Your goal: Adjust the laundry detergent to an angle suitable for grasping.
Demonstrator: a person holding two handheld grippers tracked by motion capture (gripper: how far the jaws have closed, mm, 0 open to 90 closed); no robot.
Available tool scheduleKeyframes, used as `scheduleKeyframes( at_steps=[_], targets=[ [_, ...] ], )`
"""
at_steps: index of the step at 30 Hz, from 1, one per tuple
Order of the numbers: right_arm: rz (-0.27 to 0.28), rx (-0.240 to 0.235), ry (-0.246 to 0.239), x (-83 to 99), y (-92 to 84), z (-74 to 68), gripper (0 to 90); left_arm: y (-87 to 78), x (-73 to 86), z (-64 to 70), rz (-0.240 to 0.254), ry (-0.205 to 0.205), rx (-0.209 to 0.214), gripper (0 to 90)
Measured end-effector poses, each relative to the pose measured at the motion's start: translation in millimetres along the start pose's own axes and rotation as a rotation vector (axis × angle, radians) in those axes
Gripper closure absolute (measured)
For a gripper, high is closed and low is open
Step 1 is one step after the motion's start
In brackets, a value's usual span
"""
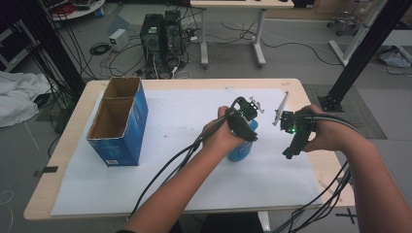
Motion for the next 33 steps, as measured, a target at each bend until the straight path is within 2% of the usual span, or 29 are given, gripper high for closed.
scheduleKeyframes(
  at_steps=[5,10,11,13,15,16,17,18,20,26,33],
  targets=[
    [0.004,0.002,-0.010,-2.7,-0.4,0.0,13.3,-6.9,1.6,1.8,-0.012,0.033,0.016,38.8],
    [0.007,0.001,-0.010,-5.0,-1.5,-0.9,13.3,-20.4,3.5,2.5,0.006,0.086,0.043,38.8],
    [0.007,0.001,-0.010,-5.0,-1.5,-0.9,13.3,-20.4,3.5,2.5,0.006,0.086,0.043,38.8],
    [0.006,0.003,-0.015,-7.2,-3.1,-1.3,13.3,-30.8,6.7,1.7,-0.005,0.128,0.058,38.8],
    [0.005,0.005,-0.012,-7.7,-3.6,-1.6,13.3,-30.8,6.7,1.7,-0.005,0.128,0.058,38.8],
    [0.005,0.005,-0.012,-7.7,-3.6,-1.6,13.3,-38.2,9.3,1.5,-0.004,0.161,0.068,38.8],
    [0.004,0.010,-0.017,-10.0,-5.6,-1.5,13.3,-40.9,10.4,1.6,-0.004,0.170,0.070,38.7],
    [0.008,0.013,-0.019,-12.0,-8.3,-2.1,13.3,-46.3,12.3,0.4,-0.014,0.202,0.076,38.8],
    [0.008,0.014,-0.011,-12.8,-9.8,-2.8,13.3,-48.8,13.5,-0.2,-0.012,0.206,0.081,38.8],
    [0.006,0.017,-0.027,-16.9,-12.2,-3.3,13.3,-63.1,21.6,-5.1,-0.037,0.249,0.114,38.7],
    [0.001,0.015,-0.026,-21.0,-11.9,-5.5,13.3,-77.1,27.6,-9.9,-0.013,0.257,0.145,38.7]
  ],
)
Point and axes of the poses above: each handheld gripper's, and its own axes: y roughly forward along the jaws, x roughly out of its underside, z roughly to its right, the point moved 3 cm from there along y, roughly forward along the jaws, and after that the axes turned 9 degrees about x, right-handed, at the moved point
